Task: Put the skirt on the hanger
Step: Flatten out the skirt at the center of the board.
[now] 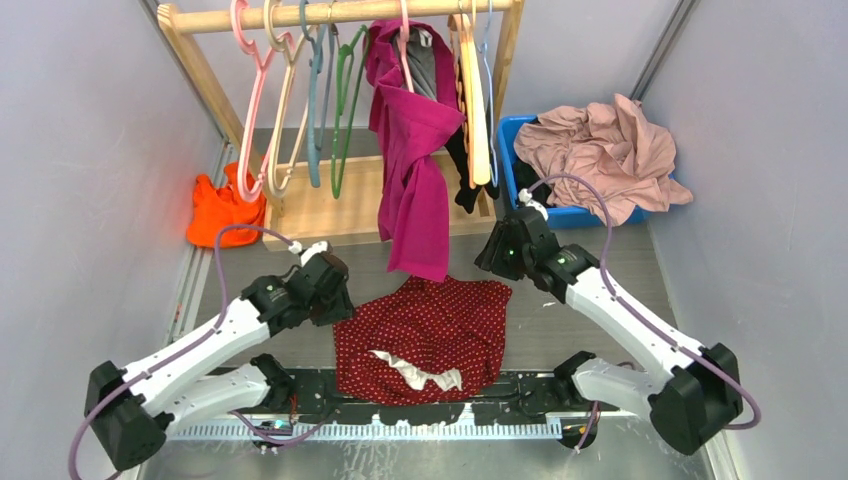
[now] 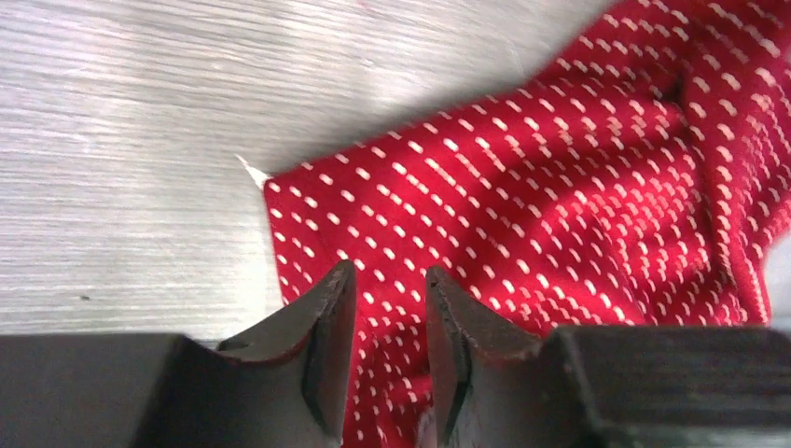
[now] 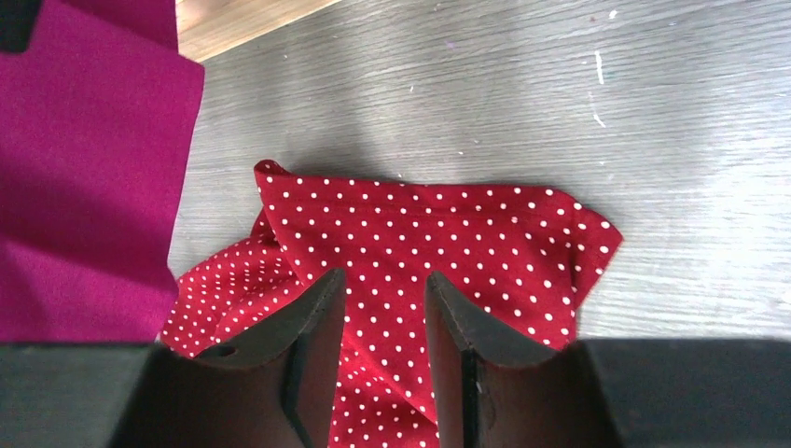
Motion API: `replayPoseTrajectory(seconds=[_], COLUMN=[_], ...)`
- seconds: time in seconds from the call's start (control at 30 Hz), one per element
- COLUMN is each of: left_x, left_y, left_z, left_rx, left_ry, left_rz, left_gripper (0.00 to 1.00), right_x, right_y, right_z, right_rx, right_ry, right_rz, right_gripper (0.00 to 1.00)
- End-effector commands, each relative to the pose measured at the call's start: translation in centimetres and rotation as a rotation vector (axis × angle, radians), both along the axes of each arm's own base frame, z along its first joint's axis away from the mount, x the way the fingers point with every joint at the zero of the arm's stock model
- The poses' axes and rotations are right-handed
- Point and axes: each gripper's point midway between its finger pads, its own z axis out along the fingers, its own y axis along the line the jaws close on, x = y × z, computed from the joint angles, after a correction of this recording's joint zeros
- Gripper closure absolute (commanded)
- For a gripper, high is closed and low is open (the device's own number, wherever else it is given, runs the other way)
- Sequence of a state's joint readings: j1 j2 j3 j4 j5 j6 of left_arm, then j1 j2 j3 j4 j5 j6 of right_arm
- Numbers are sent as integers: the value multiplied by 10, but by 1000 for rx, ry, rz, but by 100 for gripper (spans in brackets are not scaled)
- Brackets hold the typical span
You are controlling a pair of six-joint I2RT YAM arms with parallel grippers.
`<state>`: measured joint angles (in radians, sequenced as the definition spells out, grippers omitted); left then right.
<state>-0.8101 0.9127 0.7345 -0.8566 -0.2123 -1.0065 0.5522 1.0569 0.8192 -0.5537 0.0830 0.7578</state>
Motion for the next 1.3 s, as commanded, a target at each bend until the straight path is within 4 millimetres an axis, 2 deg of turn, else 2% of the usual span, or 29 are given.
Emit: replayPoseTrajectory(seconds=[0.0, 0.07, 0.17, 0.33, 0.57, 0.67, 1.0, 1.27], left_x=[31, 39, 51, 86, 130, 145, 184, 214], left_y=[6, 13, 24, 33, 61, 73, 106, 121], left_z=[-22, -34, -45, -54, -68, -68, -81, -85], left_rx=[-55, -59, -27, -39, 6, 23, 24, 22], left_ry=[-22, -14, -17, 4, 53, 47, 78, 87], left_rz=[93, 142, 205, 277, 376, 406, 480, 499], left_gripper=[76, 82, 83, 76, 62, 60, 72, 75], right_x=[26, 34, 46, 70, 94, 103, 130, 149], right_y=[13, 9, 5, 7, 21, 24, 35, 43], right_z=[2, -8, -20, -37, -50, -51, -66, -79], right_rx=[99, 107, 118, 108, 118, 113, 105, 108], right_ry=[-33, -15, -5, 8, 23, 20, 46, 69], right_rz=[23, 5, -15, -22, -4, 1, 0, -1], right_gripper=[59, 59, 60, 60, 60, 60, 60, 60])
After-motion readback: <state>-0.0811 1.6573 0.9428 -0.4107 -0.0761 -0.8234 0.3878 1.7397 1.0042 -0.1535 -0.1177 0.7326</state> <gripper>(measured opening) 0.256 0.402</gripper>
